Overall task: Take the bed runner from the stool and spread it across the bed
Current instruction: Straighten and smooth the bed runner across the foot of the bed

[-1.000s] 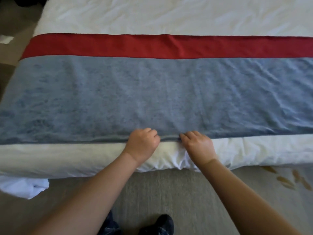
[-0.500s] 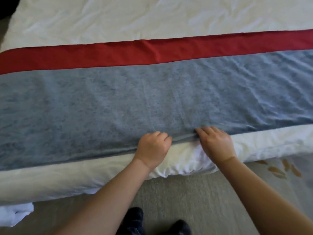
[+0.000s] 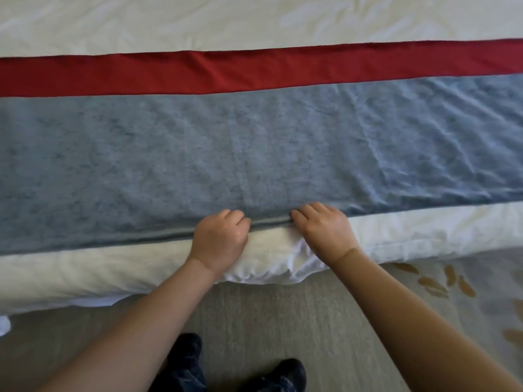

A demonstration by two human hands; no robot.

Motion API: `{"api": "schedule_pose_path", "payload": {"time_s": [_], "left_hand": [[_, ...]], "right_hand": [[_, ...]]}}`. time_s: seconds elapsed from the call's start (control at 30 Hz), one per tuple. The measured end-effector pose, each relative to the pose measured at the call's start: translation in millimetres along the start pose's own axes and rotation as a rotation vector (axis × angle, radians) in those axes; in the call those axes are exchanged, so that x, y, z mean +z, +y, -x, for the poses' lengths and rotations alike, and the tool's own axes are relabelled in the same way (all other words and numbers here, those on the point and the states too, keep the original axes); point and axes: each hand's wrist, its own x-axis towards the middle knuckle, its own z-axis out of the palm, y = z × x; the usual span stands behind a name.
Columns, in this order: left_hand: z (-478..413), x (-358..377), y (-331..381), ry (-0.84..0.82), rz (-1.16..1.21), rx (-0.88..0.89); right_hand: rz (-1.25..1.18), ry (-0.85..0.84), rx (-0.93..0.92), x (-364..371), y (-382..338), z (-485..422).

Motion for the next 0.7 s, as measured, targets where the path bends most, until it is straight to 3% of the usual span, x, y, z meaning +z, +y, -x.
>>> {"api": "schedule_pose_path", "payload": {"time_s": [0.23, 0.33, 0.5, 0.7], "left_hand": [[-70, 7, 84, 0.009, 0.006, 0.079], [-92, 6, 109, -0.015, 0.002, 0.091], [-85, 11, 121, -0.092, 0.041, 0.105], [-104, 8, 123, -0.12, 0.052, 0.131]], "right_hand": [[0.059, 0.042, 0.149, -11, 80, 47], [0.094, -0.012, 0.127, -11, 96, 55], [0.108, 0.006, 0.032, 0, 96, 65], [0.068, 0.018, 0.091, -1, 118, 75]]}}
